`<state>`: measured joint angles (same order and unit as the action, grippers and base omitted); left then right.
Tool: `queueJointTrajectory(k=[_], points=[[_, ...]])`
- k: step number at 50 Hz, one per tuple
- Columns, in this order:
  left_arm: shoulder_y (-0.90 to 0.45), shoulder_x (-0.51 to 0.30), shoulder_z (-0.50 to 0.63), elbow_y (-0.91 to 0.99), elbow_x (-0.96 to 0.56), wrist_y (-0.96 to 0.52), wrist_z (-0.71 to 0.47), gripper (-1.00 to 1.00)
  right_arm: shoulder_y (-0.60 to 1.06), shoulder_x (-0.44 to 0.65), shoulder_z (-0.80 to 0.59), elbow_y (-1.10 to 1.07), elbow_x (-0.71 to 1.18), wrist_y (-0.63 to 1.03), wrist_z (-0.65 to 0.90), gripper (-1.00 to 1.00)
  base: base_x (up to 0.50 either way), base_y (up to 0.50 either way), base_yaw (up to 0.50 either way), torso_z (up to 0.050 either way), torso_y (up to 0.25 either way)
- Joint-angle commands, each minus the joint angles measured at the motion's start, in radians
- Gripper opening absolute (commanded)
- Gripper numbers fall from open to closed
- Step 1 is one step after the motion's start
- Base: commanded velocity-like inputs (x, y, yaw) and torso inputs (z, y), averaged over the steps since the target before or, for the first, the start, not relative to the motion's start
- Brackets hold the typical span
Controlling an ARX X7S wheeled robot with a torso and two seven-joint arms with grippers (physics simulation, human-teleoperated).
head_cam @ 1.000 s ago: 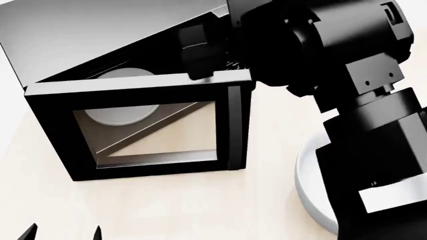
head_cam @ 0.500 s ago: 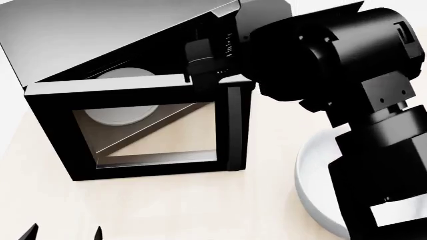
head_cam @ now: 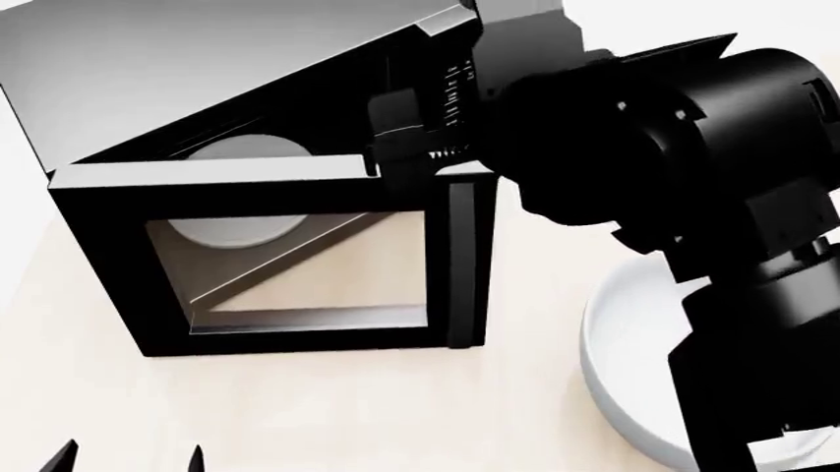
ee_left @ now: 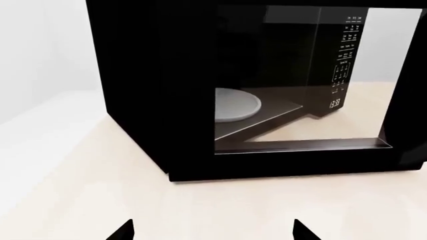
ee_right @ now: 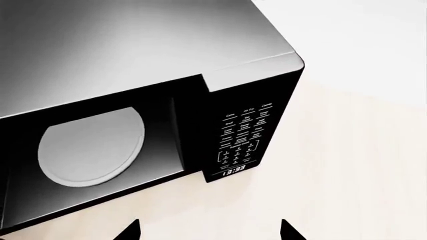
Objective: Open the microwave.
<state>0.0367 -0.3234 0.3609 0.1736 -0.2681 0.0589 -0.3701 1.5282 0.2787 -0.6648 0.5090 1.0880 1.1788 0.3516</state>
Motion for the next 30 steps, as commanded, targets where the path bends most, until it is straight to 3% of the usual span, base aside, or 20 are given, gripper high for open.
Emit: queueJointTrajectory(k=[1, 30], points=[[-0.002, -0.003, 0.001, 0.003, -0.003, -0.001, -0.004, 1.0, -0.088, 0.027, -0.001, -0.089, 0.073, 0.04, 0.061, 1.0, 0.0, 0.0, 0.0, 0.0, 0.0], [-0.005, -0.005, 0.013, -0.007, -0.003, 0.005, -0.007, 1.0, -0.195, 0.078, 0.082, -0.263, 0.21, 0.072, 0.162, 1.0, 0.0, 0.0, 0.0, 0.0, -0.003]])
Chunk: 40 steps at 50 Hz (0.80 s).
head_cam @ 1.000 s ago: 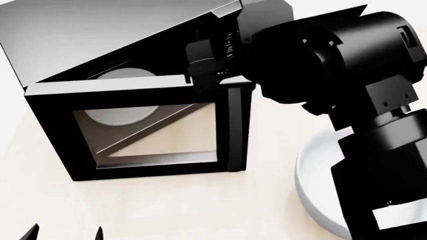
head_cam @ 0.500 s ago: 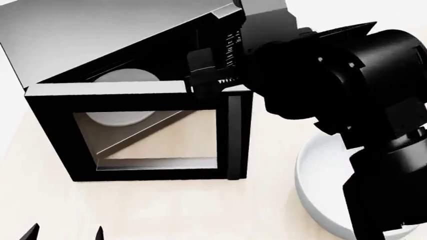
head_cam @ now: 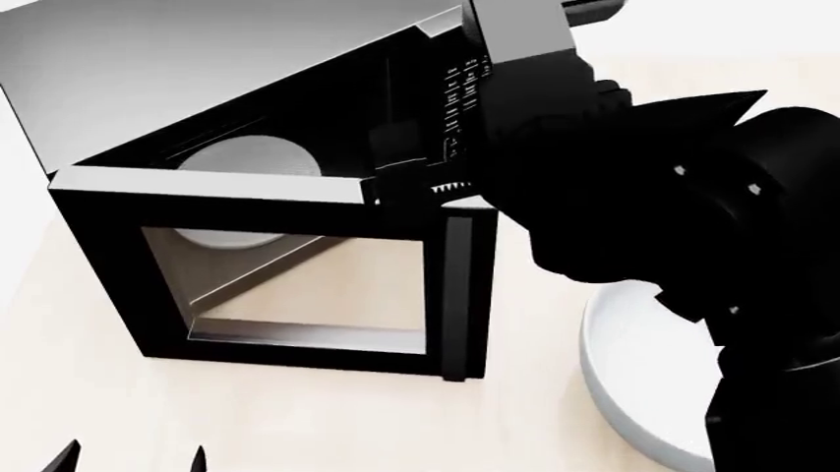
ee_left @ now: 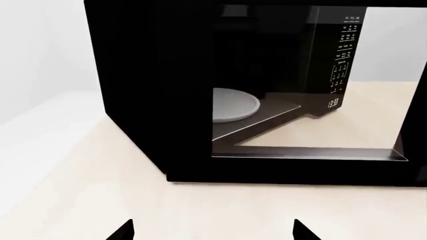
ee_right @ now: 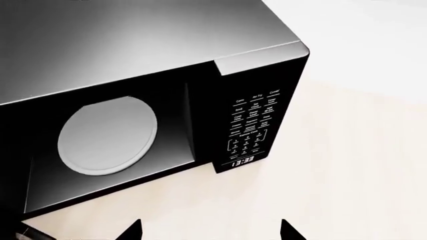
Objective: Open the microwave.
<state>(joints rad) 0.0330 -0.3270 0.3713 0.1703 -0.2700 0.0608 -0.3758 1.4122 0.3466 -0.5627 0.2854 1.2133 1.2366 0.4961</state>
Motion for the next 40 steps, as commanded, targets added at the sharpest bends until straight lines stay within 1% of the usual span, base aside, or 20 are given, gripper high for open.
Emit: queueJointTrajectory(k=[1, 14, 29, 40], points=[[-0.001, -0.002, 0.002, -0.003, -0.002, 0.003, -0.002, 1.0, -0.083, 0.012, -0.02, -0.043, 0.087, 0.013, 0.014, 1.0, 0.0, 0.0, 0.0, 0.0, -0.01], [-0.002, -0.004, 0.006, -0.004, -0.001, 0.005, -0.005, 1.0, -0.129, 0.031, 0.018, -0.115, 0.157, 0.018, 0.047, 1.0, 0.0, 0.0, 0.0, -0.002, -0.003], [-0.003, -0.005, 0.012, -0.006, -0.004, 0.005, -0.006, 1.0, -0.185, 0.046, 0.064, -0.23, 0.279, 0.049, 0.17, 1.0, 0.0, 0.0, 0.0, -0.001, -0.003], [-0.004, -0.009, 0.013, -0.002, -0.008, 0.004, -0.008, 1.0, -0.218, 0.053, 0.07, -0.292, 0.339, 0.06, 0.236, 1.0, 0.0, 0.0, 0.0, -0.002, -0.004]])
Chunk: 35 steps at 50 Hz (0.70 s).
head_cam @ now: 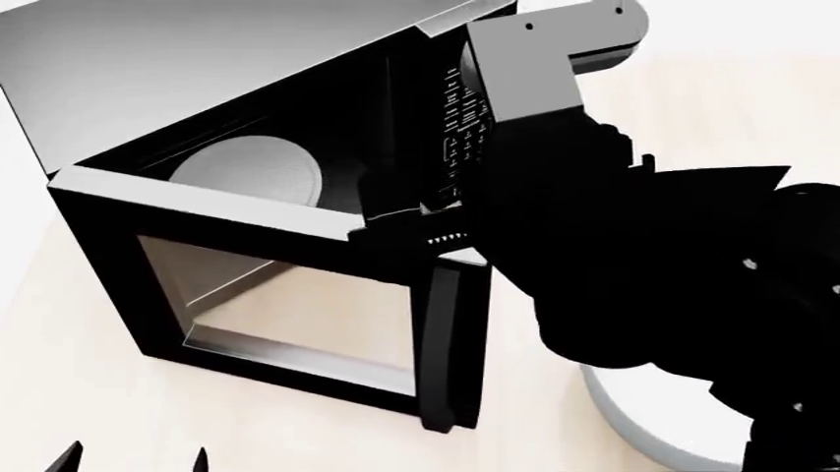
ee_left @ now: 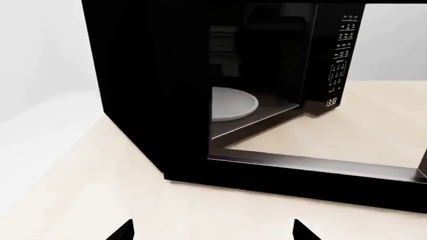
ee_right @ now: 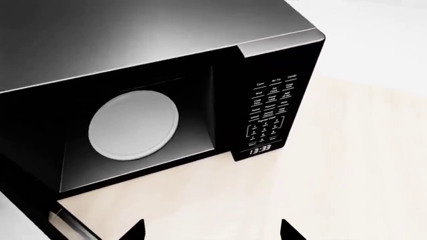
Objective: Open the microwave.
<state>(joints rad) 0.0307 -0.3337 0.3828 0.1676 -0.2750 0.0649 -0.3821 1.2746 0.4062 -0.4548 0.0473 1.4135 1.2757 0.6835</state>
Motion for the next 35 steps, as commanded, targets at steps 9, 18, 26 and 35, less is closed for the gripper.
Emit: queueJointTrajectory(k=[9, 18, 26, 35], points=[[0.0, -0.004, 0.004, 0.005, -0.004, -0.001, -0.005, 1.0, -0.095, -0.003, -0.026, -0.093, 0.185, 0.016, 0.066, 1.0, 0.0, 0.0, 0.0, -0.001, -0.004], [-0.004, -0.003, 0.008, -0.003, -0.005, 0.002, -0.004, 1.0, -0.137, 0.006, -0.028, -0.133, 0.196, 0.001, 0.06, 1.0, 0.0, 0.0, 0.0, -0.002, -0.005], [-0.005, -0.004, 0.011, -0.004, -0.004, 0.003, -0.006, 1.0, -0.17, 0.012, -0.023, -0.184, 0.241, -0.005, 0.092, 1.0, 0.0, 0.0, 0.0, -0.001, -0.005], [-0.006, -0.005, 0.017, -0.001, -0.004, 0.001, -0.005, 1.0, -0.199, 0.024, -0.012, -0.248, 0.332, -0.017, 0.168, 1.0, 0.0, 0.0, 0.0, -0.002, -0.006]])
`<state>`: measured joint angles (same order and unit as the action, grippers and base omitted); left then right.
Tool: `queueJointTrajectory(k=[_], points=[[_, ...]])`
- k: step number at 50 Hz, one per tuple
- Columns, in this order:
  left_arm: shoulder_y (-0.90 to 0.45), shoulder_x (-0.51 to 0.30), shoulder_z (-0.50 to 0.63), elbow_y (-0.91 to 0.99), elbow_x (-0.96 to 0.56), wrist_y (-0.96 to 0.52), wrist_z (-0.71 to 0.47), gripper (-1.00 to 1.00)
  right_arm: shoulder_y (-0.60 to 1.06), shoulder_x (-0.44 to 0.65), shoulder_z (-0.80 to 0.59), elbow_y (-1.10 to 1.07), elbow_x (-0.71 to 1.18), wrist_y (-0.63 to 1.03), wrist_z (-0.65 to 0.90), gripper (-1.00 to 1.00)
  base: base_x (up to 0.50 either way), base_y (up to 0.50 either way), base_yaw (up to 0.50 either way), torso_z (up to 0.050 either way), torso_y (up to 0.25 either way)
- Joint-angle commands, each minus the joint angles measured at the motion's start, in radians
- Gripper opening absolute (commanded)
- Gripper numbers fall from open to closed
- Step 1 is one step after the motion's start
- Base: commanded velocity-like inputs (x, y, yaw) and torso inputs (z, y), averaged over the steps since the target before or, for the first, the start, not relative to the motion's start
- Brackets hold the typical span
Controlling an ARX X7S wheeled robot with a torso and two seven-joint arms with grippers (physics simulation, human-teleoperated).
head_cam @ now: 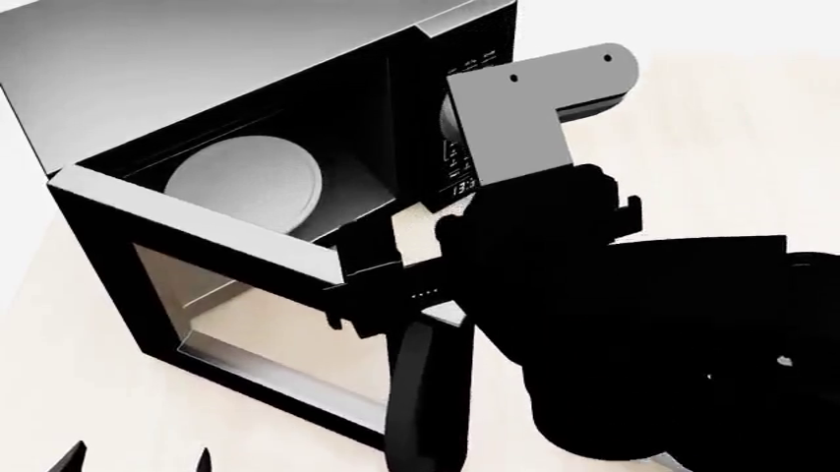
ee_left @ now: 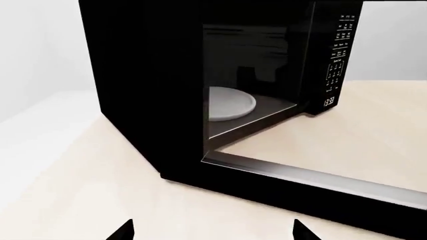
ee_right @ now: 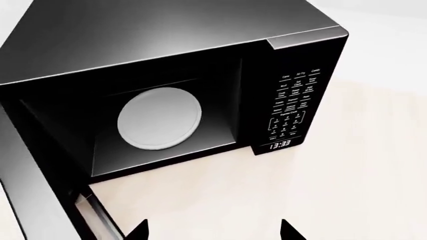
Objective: Open the microwave.
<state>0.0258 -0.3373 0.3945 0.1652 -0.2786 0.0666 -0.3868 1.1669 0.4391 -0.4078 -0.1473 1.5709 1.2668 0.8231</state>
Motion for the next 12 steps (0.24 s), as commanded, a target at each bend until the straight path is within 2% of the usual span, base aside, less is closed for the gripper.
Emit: queueJointTrajectory(k=[1, 12], points=[[-0.001, -0.002, 0.005, 0.002, -0.002, -0.001, 0.0, 1.0, -0.094, -0.009, -0.06, -0.058, 0.178, -0.01, 0.034, 1.0, 0.01, 0.0, 0.0, 0.0, 0.0], [0.0, -0.007, 0.004, 0.01, -0.007, -0.004, -0.004, 1.0, -0.146, -0.004, -0.059, -0.112, 0.191, -0.032, 0.035, 1.0, 0.0, 0.0, 0.0, -0.002, -0.006]])
